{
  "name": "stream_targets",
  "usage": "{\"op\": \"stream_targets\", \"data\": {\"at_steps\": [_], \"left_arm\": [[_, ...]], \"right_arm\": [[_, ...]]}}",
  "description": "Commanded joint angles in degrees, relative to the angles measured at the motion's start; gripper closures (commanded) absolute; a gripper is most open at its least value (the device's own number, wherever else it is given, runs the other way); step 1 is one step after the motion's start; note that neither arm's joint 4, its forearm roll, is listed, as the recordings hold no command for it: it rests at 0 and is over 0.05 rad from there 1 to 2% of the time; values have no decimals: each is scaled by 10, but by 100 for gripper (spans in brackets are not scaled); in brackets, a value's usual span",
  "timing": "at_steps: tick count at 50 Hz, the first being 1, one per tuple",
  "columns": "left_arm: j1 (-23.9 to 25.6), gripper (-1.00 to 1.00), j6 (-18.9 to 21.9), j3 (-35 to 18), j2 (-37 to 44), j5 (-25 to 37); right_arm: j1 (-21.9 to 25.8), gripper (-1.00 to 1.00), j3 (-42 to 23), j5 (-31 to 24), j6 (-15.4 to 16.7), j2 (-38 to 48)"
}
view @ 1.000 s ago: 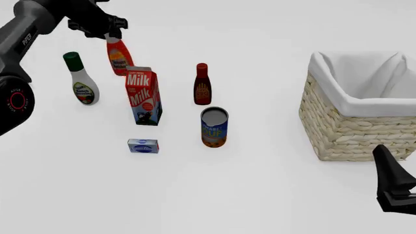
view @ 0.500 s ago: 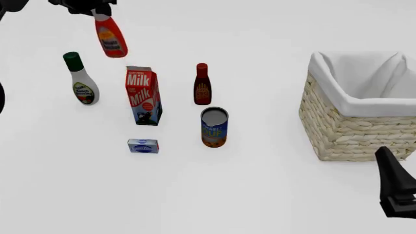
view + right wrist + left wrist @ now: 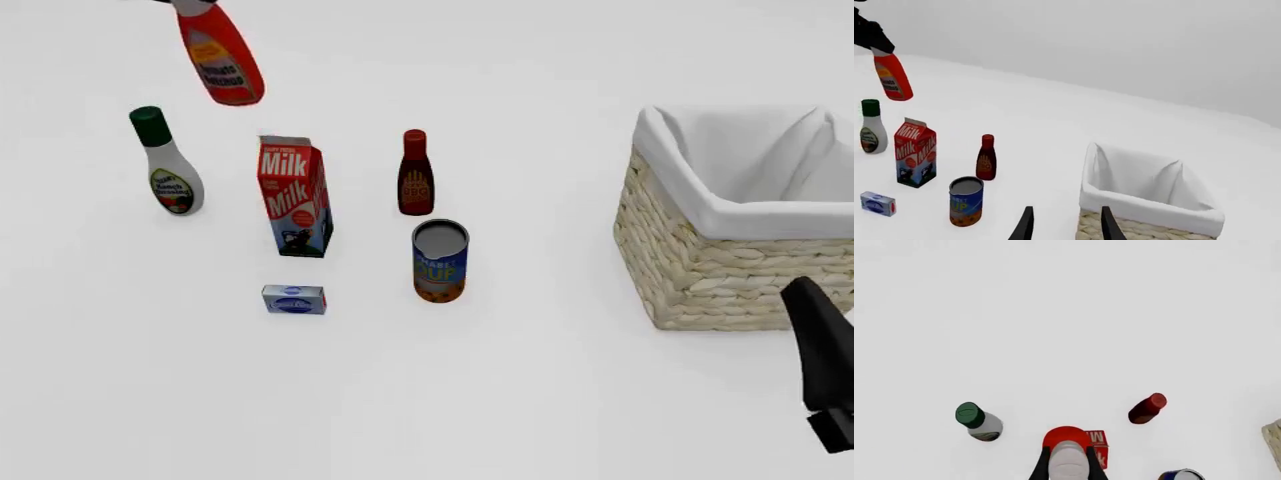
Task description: Pick the ketchup and place it in the basket.
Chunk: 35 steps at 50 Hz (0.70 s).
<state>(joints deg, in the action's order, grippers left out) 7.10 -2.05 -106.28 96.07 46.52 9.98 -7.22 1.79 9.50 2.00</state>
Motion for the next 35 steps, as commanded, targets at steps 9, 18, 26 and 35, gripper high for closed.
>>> {"op": "stream_targets", "data": {"at_steps": [9, 18, 26, 35], "left_arm": [[77, 100, -3, 160, -179, -15], [132, 100, 8, 210, -234, -13], [165, 100, 13, 217, -253, 14], [196, 100, 32, 206, -250, 28]], "right_arm": [[117, -100, -107, 13, 42, 101], [199, -100, -140, 34, 46, 187], [255, -100, -170, 61, 43, 274], [277, -100, -202, 102, 61, 360]]}}
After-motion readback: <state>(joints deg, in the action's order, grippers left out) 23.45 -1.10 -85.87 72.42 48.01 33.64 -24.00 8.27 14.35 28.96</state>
